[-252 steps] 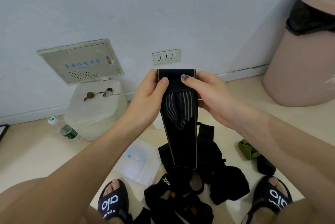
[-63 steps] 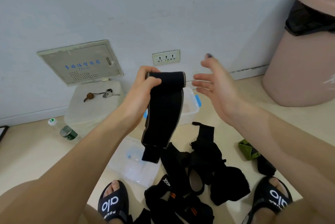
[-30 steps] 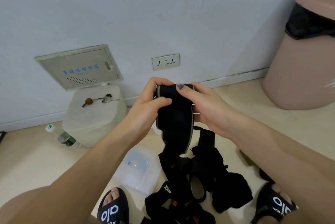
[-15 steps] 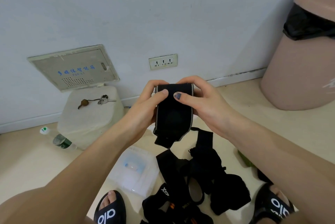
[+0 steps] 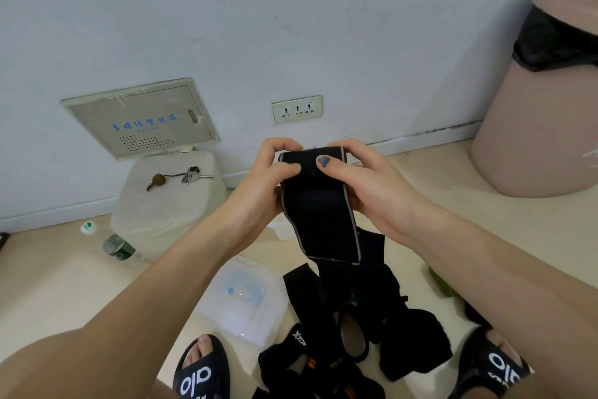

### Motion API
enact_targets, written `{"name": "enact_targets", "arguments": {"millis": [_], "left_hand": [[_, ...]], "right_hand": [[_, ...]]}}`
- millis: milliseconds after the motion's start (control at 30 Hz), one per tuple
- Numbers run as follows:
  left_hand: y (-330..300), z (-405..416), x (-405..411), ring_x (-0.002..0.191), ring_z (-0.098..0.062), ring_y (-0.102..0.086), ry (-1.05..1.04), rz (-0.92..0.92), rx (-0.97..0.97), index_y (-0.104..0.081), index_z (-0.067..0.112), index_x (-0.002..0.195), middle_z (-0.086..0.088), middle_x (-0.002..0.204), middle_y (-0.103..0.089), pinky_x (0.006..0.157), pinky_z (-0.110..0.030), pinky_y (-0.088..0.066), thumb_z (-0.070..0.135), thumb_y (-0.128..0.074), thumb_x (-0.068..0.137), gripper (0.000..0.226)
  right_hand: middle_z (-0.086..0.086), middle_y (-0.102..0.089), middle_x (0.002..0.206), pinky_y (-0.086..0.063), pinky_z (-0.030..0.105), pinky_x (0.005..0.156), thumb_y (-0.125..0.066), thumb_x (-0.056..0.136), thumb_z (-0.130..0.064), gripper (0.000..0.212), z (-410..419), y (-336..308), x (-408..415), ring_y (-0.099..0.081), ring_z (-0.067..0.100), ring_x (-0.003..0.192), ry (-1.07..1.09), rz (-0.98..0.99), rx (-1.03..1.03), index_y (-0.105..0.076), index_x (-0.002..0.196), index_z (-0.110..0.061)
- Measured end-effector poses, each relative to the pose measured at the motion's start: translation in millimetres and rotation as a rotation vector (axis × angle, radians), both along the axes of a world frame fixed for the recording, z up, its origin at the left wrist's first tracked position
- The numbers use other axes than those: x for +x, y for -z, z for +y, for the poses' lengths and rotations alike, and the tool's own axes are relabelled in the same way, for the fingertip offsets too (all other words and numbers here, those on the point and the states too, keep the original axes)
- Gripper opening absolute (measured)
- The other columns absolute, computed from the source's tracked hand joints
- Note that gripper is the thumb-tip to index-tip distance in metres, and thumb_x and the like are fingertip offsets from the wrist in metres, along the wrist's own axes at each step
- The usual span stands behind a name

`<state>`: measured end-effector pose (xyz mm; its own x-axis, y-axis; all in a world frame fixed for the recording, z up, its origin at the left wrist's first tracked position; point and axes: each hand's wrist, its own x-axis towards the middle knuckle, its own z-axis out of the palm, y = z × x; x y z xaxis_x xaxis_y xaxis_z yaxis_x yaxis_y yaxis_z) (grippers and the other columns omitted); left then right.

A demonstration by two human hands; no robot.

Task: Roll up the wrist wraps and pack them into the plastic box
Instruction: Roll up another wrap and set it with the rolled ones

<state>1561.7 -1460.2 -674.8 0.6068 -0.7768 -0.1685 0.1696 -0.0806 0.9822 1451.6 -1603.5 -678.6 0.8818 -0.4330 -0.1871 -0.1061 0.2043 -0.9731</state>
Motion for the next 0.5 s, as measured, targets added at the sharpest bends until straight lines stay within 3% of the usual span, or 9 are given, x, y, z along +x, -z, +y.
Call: {"name": "enact_targets", "arguments": {"millis": [67,133,233,367,500], "left_hand": [[2.2,-0.9,-0.5,0.091,-0.015,-0.067,-0.040,0.016,0.032,-0.053,0.024,0.116,-0.008,0.110,-0.062,0.085,-0.041,-0.056,0.039,-0.054,0.085,0.034],[3.6,0.5,-0.2,0.102,-0.020,-0.063,-0.043,-0.001,0.055,-0.053,0.019,0.117,-0.011,0.116,-0.058,0.090,-0.044,-0.053,0.045,-0.052,0.085,0.041],[1.6,3.3,1.7,0.099,-0.020,-0.058,-0.024,-0.008,0.031,-0.051,0.019,0.114,-0.008,0.111,-0.057,0.079,-0.035,-0.048,0.035,-0.051,0.084,0.034],[1.4,3.3,-0.1,0.093,-0.022,-0.052,-0.029,-0.022,0.013,-0.050,0.021,0.111,-0.009,0.103,-0.056,0.071,-0.035,-0.041,0.024,-0.049,0.080,0.031],[2.8,0.4,-3.0,0.090,-0.022,-0.055,-0.035,-0.026,0.000,-0.050,0.020,0.110,-0.007,0.100,-0.058,0.071,-0.036,-0.042,0.022,-0.048,0.080,0.030]], "right_hand": [[0.022,-0.072,0.102,-0.056,0.036,0.074,-0.069,0.097,-0.017,0.021,2.0,1.4,-0.2,-0.072,0.026,0.086,-0.003,-0.031,-0.018,-0.065,0.118,-0.014],[0.015,-0.070,0.095,-0.056,0.035,0.075,-0.070,0.096,-0.012,0.023,4.0,2.3,-0.4,-0.070,0.023,0.084,-0.019,-0.057,-0.034,-0.065,0.118,-0.014],[0.013,-0.068,0.101,-0.056,0.031,0.076,-0.070,0.095,-0.009,0.028,4.2,2.0,-0.4,-0.070,0.020,0.086,-0.052,-0.052,-0.037,-0.065,0.120,-0.019],[0.011,-0.072,0.102,-0.058,0.031,0.074,-0.071,0.096,-0.025,0.026,5.6,-0.2,-0.3,-0.073,0.020,0.089,-0.076,0.025,-0.009,-0.066,0.120,-0.019],[0.022,-0.072,0.111,-0.059,0.050,0.088,-0.071,0.097,-0.024,0.023,5.3,2.6,1.1,-0.073,0.035,0.102,-0.014,-0.011,-0.087,-0.069,0.115,-0.011]]}}
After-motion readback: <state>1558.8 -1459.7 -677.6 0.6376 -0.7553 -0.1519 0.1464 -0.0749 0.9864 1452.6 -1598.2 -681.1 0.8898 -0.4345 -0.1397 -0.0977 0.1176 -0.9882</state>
